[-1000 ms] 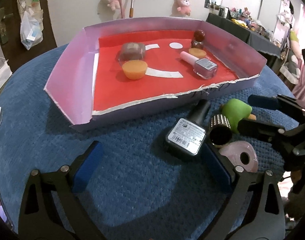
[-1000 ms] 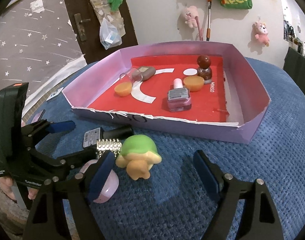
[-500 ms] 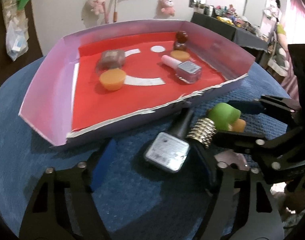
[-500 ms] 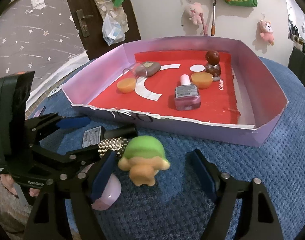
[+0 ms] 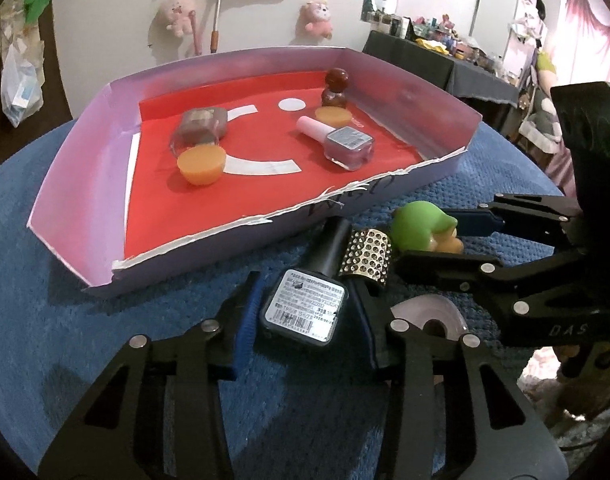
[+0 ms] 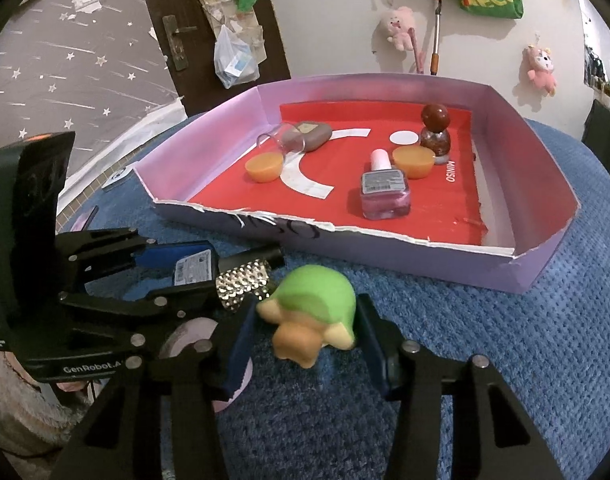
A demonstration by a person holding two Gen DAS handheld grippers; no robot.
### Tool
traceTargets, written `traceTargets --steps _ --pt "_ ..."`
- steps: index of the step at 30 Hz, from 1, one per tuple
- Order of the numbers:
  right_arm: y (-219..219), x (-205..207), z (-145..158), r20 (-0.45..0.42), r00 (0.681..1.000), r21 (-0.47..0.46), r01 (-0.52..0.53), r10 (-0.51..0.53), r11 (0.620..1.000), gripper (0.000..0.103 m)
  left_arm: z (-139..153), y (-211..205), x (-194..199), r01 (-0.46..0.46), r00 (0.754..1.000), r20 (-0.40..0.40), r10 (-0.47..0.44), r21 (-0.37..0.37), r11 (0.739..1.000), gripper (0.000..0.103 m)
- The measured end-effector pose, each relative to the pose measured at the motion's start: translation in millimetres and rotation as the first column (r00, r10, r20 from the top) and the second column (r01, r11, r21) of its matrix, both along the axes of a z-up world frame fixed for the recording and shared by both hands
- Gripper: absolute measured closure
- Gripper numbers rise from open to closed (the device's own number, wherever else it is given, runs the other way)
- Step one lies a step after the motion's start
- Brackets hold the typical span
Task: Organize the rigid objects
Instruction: 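Grasp the green toy figure with the right tool while the left tool approaches the black-capped bottle, then grasp the black-capped nail polish bottle with the left tool while the right tool lifts the figure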
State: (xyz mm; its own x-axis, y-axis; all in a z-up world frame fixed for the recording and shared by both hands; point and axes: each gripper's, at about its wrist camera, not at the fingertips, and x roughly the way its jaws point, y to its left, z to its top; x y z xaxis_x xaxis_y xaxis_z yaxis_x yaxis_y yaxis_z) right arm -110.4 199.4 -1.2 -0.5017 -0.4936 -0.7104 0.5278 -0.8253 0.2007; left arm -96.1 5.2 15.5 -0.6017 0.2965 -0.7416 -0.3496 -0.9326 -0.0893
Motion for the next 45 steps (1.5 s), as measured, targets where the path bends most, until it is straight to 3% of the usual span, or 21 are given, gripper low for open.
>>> traceTargets --steps 13,28,36,45 --pt "10.3 5.3 8.8 -0.008 1.0 -0.025 0.02 -0.02 0.999 0.052 11.7 -24.1 16.6 -0.06 0.998 -0.019 0.061 0.064 0.996 0.064" --pt "10.1 15.0 22.1 -0.028 1.0 -0.053 0.003 -0.004 0.999 0.052 31.6 -21.0 27.9 -0.036 0.997 -0.066 0.042 0.09 0.995 0.064" --pt "13.4 20.4 42.9 -0.046 0.999 -0.112 -0.026 0.021 0.993 0.052 48.9 -20.5 28.9 -0.021 0.993 -0.11 0.033 0.114 0.993 0.064" --pt "10.7 16.3 61.8 -0.086 0.996 -0.12 -0.045 0.035 0.992 0.052 65.1 -21.8 18.3 -0.018 0.988 -0.151 0.038 0.13 0.991 0.064"
